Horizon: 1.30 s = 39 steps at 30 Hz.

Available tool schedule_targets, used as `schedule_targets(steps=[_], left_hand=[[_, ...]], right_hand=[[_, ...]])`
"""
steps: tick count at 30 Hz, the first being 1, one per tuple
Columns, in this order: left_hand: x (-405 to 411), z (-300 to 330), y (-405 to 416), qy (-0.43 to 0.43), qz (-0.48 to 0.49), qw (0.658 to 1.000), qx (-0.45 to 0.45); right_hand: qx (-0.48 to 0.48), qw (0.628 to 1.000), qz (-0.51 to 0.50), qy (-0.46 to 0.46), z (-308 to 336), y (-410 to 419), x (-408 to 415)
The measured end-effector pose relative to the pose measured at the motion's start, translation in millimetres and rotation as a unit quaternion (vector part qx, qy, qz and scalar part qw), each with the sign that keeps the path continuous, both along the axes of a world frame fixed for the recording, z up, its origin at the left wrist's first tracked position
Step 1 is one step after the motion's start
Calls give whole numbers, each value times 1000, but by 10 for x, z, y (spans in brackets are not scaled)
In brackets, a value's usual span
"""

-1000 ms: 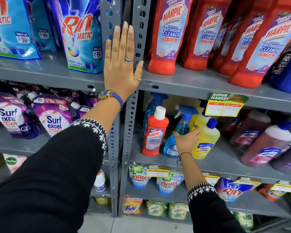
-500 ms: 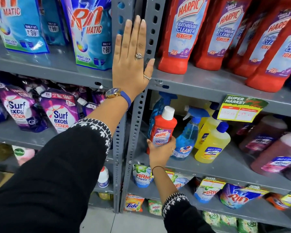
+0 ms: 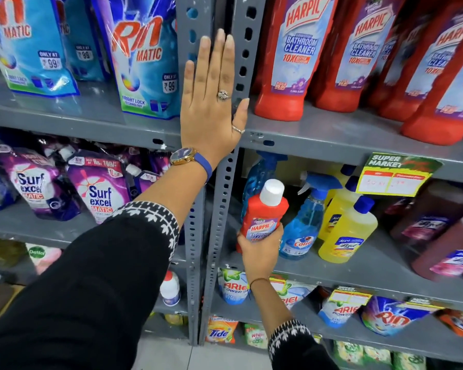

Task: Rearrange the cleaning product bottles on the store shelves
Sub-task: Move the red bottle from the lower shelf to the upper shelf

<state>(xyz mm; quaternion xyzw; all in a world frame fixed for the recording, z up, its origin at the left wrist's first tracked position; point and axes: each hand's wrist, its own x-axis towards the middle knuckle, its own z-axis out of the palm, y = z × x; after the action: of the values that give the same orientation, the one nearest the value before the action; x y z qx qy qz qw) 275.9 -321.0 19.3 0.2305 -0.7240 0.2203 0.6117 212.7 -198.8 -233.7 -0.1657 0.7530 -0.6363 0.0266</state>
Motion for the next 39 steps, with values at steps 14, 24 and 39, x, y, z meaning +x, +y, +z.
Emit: schedule_targets(steps=[14, 24, 39], left_hand=[[40, 19, 71, -26, -22, 999, 34], [12, -9, 19, -22, -51, 997, 46], [-2, -22, -6, -25, -52, 998, 41]], right_hand=[[-222, 964, 60, 135, 1828, 511, 307], [-300, 939, -33, 163, 2949, 424, -30], [-40, 948, -202, 242, 3163, 45, -891]])
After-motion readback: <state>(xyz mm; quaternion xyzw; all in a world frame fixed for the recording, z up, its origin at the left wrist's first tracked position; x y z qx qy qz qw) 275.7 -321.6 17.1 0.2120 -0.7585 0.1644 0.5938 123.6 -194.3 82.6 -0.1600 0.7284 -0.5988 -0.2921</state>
